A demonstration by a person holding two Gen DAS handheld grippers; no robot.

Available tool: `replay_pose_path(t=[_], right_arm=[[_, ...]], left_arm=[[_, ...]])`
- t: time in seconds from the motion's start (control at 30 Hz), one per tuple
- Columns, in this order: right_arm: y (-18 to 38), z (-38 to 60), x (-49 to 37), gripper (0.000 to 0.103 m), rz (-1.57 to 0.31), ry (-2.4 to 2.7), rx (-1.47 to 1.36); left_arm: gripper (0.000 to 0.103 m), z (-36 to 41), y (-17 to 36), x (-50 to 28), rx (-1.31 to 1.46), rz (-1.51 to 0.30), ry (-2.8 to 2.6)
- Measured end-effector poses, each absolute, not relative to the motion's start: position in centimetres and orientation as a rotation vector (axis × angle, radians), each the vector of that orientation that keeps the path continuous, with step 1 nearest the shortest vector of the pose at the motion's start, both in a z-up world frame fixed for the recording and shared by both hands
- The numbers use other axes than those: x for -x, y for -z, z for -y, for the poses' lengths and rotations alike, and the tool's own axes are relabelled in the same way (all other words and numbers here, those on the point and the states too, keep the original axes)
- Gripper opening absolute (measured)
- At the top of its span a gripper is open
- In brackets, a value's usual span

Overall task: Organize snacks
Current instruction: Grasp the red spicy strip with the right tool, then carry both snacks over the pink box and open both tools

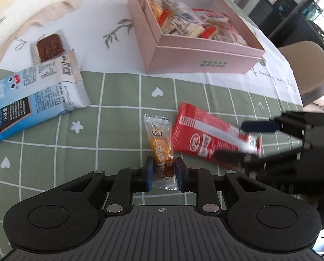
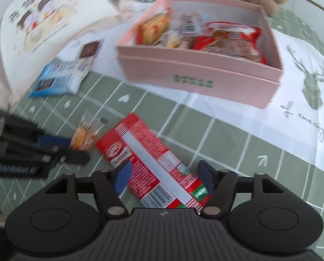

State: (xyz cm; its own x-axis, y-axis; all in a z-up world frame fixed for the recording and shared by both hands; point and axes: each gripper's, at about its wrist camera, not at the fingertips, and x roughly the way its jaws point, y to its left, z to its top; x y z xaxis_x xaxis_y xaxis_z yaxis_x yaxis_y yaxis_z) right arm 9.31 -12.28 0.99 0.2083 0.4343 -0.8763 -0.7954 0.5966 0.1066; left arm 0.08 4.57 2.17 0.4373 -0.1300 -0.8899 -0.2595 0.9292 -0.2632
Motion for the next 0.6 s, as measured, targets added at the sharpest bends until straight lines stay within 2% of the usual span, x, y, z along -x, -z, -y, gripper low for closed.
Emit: replay_pose_path(t=[0.23, 0.27, 0.3, 0.6], right_arm=[[-0.5, 10.7, -8.0, 0.074, -0.954, -0.897, 0.491], [-0.6, 10.7, -8.0, 0.067, -0.951, -0.895, 0.488], [-0.8, 10.8, -8.0, 0.053, -0.951, -0.9, 0.487], [-1.8, 14.9, -9.1, 0.043, -0.999, -0.813, 0.412]], left_arm=[[0.027, -5.0, -2.3, -0.7, 0.38, -1.109, -0.132], [0.027, -4.9, -2.4, -0.9, 0.368, -1.111, -0.135], [0.027, -4.7, -2.4, -1.1, 0.349, -1.113, -0.137], [0.024, -1.9, -2.4, -2.4, 0.192, -1.113, -0.115]])
